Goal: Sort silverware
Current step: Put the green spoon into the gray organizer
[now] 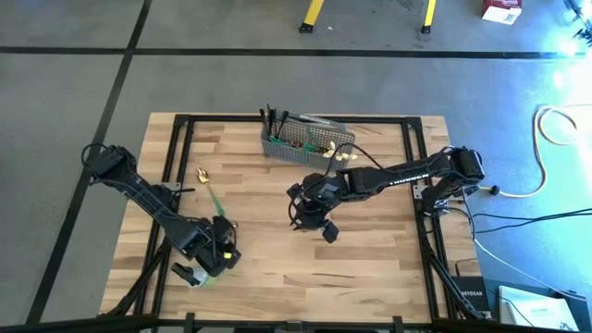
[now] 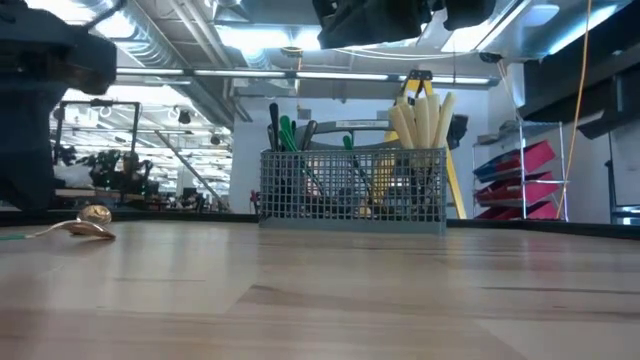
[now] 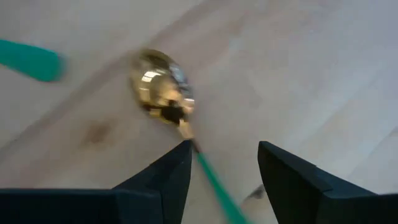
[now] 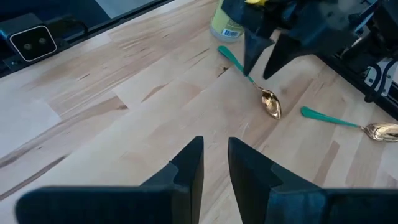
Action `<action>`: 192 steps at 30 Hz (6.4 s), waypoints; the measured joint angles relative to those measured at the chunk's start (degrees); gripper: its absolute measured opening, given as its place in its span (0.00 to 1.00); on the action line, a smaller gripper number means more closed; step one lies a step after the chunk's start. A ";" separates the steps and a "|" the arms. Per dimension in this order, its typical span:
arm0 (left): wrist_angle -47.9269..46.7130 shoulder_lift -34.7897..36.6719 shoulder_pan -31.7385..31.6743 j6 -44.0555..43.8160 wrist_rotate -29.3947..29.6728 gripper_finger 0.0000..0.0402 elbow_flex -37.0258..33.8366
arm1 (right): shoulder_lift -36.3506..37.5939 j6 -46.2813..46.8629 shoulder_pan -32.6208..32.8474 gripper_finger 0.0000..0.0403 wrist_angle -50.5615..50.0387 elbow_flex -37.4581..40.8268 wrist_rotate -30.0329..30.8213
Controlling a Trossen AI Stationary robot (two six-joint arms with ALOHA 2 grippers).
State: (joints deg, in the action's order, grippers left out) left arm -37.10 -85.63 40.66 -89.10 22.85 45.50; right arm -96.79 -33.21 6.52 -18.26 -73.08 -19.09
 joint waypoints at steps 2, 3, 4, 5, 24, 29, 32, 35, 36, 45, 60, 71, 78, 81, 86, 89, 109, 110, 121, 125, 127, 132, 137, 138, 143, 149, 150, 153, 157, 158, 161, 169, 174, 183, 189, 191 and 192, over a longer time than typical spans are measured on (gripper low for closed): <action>2.17 -1.20 -0.66 1.40 -2.30 0.42 -0.74 | 0.00 0.00 0.24 0.14 -0.21 0.00 0.04; 2.74 -1.95 -1.07 1.62 -3.39 0.42 -1.10 | 0.00 0.00 0.24 0.14 -0.41 0.00 0.11; 2.82 -2.72 -1.26 1.77 -3.93 0.42 -1.39 | 0.00 0.00 0.26 0.14 -0.50 0.00 0.47; 2.71 -3.44 -1.39 1.58 -3.95 0.42 -1.60 | 0.00 0.00 0.26 0.14 -0.83 0.00 0.52; 1.56 -4.47 -1.87 8.68 -1.75 0.02 -2.01 | 0.04 1.97 1.00 0.14 -4.17 0.59 1.89; 1.88 -2.97 -4.24 12.42 -1.29 0.00 -1.65 | 0.31 7.95 3.65 0.14 -8.12 0.61 3.61; 2.41 -0.72 -6.23 15.96 0.07 0.00 -0.69 | 0.70 8.85 7.70 0.14 -11.63 0.61 6.69; 3.94 2.18 -8.81 20.18 1.40 0.00 -0.21 | 0.70 8.83 11.87 0.14 -14.59 0.65 14.14; 5.55 3.29 -9.71 21.64 1.57 0.00 -0.11 | 0.70 8.86 13.14 0.14 -15.10 0.66 17.50; 10.71 7.31 -24.22 40.45 -9.27 0.00 6.16 | 0.66 16.99 23.17 0.10 -26.50 0.66 50.09; 36.09 -0.43 -45.74 56.18 -36.77 0.00 16.19 | 7.41 32.77 22.91 0.01 -18.30 18.53 71.76; 68.46 -7.75 -42.66 49.73 -35.68 0.00 16.14 | 13.25 -0.13 24.65 0.00 92.33 59.29 56.21; 78.36 -7.90 -41.68 53.38 -24.28 0.00 16.10 | 11.80 -5.20 24.61 0.12 83.56 52.46 48.57; 84.49 -7.90 -41.07 53.95 -21.26 0.00 16.10 | 11.69 -12.33 24.57 0.24 78.48 48.82 53.96; 90.87 -7.88 -39.62 56.53 -15.69 0.00 16.10 | 11.67 -30.46 24.54 0.46 81.17 43.41 66.90; 91.99 -7.87 -39.00 56.68 -12.95 0.00 16.09 | 11.67 -39.10 23.70 0.56 85.17 41.33 66.73; 99.73 -8.25 -36.93 59.41 -9.60 0.00 16.08 | 11.67 -46.73 16.49 0.70 99.09 36.30 60.05; 99.73 -8.25 -36.88 59.39 -9.59 0.00 16.08 | 11.67 -46.58 16.16 0.70 98.99 36.02 60.04; 99.76 -8.25 -36.88 60.04 -9.56 0.00 16.08 | 11.65 -44.43 15.85 0.39 97.53 34.91 60.02; 99.69 -8.25 -36.62 61.25 -9.43 0.00 16.08 | 11.65 -43.78 15.86 0.26 97.56 34.91 60.00; 99.81 -8.25 -36.60 61.75 -9.41 0.00 16.08 | 11.65 -43.05 15.89 0.20 97.95 34.91 59.94; 100.13 -8.12 -36.58 61.53 -9.20 0.00 16.08 | 11.80 -42.86 15.89 0.08 99.26 34.82 60.84; 100.04 -8.12 -36.25 62.12 -9.04 0.00 16.08 | 11.86 -42.84 15.96 0.01 100.83 34.82 62.09; 100.02 -8.12 -36.25 62.08 -9.09 0.00 16.08 | 11.80 -42.84 16.00 0.01 101.34 34.82 62.07; 99.58 -8.12 -36.21 59.74 -9.34 0.02 16.08 | 11.76 -42.69 16.00 0.00 101.72 34.82 62.08; 97.36 -8.71 -36.10 60.85 -12.12 0.14 15.90 | 11.31 -42.10 15.96 0.00 99.40 34.92 61.22; 98.00 -8.56 -36.10 60.83 -12.17 0.17 15.90 | 11.49 -42.31 15.96 0.00 100.30 34.90 61.34; 99.52 -8.34 -36.12 60.84 -12.50 0.27 15.74 | 11.49 -45.22 15.96 0.00 101.69 34.84 61.53; 99.20 -8.41 -36.12 60.69 -15.72 0.40 15.62 | 11.88 -50.16 15.96 0.00 108.41 34.84 61.36; 99.62 -8.40 -36.12 60.63 -16.57 0.43 15.62 | 12.37 -51.43 15.96 0.00 108.20 34.76 61.09; 99.62 -8.36 -36.12 60.61 -18.62 0.53 15.62 | 13.25 -53.69 15.96 0.00 107.86 33.38 60.81; 93.54 -8.34 -36.16 65.55 -28.90 0.70 14.11 | 13.68 -65.37 14.18 0.00 88.87 17.19 68.83; 95.45 -7.70 -36.25 68.69 -24.00 0.70 6.53 | 13.44 -49.48 7.52 0.00 40.33 -1.47 77.29; 116.63 -8.18 -32.80 67.07 -11.74 0.70 -17.19 | 3.70 -0.32 -10.29 0.00 -38.86 -46.40 60.91; 119.10 -8.04 -29.17 69.55 -5.77 0.70 -23.37 | -6.71 6.31 -19.57 0.00 -57.40 -60.15 46.23; 117.83 -8.10 -28.33 70.71 -4.51 0.70 -24.19 | -7.94 7.66 -22.38 0.00 -62.79 -57.93 41.40; 117.55 -8.06 -27.87 71.52 -3.86 0.70 -24.27 | -8.77 8.66 -23.70 0.00 -65.28 -57.41 38.41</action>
State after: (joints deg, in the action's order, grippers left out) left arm 80.45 -93.69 12.79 -17.58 18.99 21.23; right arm -105.57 -24.55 -17.18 -83.54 -130.49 19.31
